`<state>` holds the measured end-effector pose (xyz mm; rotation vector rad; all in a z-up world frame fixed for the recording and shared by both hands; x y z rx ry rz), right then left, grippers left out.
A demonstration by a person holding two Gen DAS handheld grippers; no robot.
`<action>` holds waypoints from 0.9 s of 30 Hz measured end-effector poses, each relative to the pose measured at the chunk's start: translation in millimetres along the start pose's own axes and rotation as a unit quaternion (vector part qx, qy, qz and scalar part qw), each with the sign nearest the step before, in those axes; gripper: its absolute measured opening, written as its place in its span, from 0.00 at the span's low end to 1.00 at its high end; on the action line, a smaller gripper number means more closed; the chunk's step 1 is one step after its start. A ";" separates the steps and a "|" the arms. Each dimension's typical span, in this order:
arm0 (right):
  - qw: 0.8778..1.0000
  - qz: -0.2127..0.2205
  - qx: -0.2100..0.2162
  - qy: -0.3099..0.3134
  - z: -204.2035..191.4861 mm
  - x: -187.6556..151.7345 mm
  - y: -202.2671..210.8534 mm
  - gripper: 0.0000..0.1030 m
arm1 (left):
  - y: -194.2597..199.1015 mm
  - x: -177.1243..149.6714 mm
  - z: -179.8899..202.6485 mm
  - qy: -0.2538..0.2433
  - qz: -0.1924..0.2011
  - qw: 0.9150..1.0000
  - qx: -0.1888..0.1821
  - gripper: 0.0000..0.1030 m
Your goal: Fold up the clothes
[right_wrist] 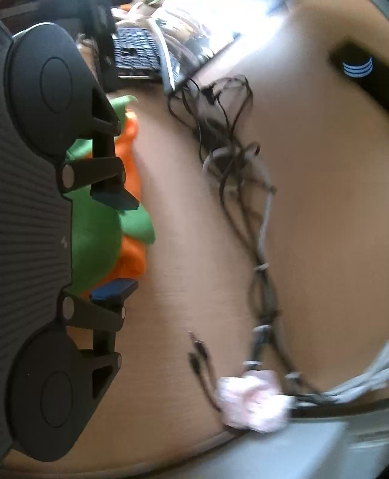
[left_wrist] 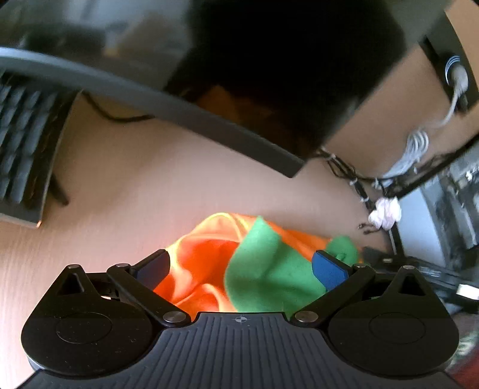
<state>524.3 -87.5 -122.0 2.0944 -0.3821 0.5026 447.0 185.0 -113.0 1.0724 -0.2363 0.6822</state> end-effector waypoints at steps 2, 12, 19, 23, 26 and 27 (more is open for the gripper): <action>1.000 -0.012 0.007 -0.005 1.2 -2.9 -17.7 0.43 | 3.7 -3.0 -6.5 0.008 0.000 1.000 0.006 1.00; 0.982 0.026 0.121 0.144 -108.8 -19.0 69.0 0.05 | 33.8 -8.8 -8.2 0.006 0.016 1.000 -0.024 1.00; 0.983 -0.044 0.022 0.179 -66.6 -133.4 127.9 0.05 | 47.1 -19.0 17.2 -0.075 0.009 0.996 -0.037 1.00; 0.984 -0.064 -0.059 0.154 -26.8 -182.0 119.4 0.03 | 54.7 -24.9 31.6 -0.121 0.006 0.992 -0.044 1.00; 0.986 -0.044 -0.080 0.140 -23.0 -188.5 129.1 0.04 | 32.8 -42.1 33.8 -0.168 -0.030 0.985 -0.006 1.00; 0.987 -0.030 -0.076 0.138 -27.2 -185.6 135.5 0.04 | 22.9 -49.4 32.1 -0.177 -0.046 0.983 0.006 1.00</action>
Point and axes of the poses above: each gripper's, at about its wrist camera, not at the fingertips, and y roughly against the way its jaws point, z to its right, x to its top, the point moved 7 cm from there along -y, roughly the way its jaws point, and after that the axes turned 3 degrees about -y, right-handed, at the moved point
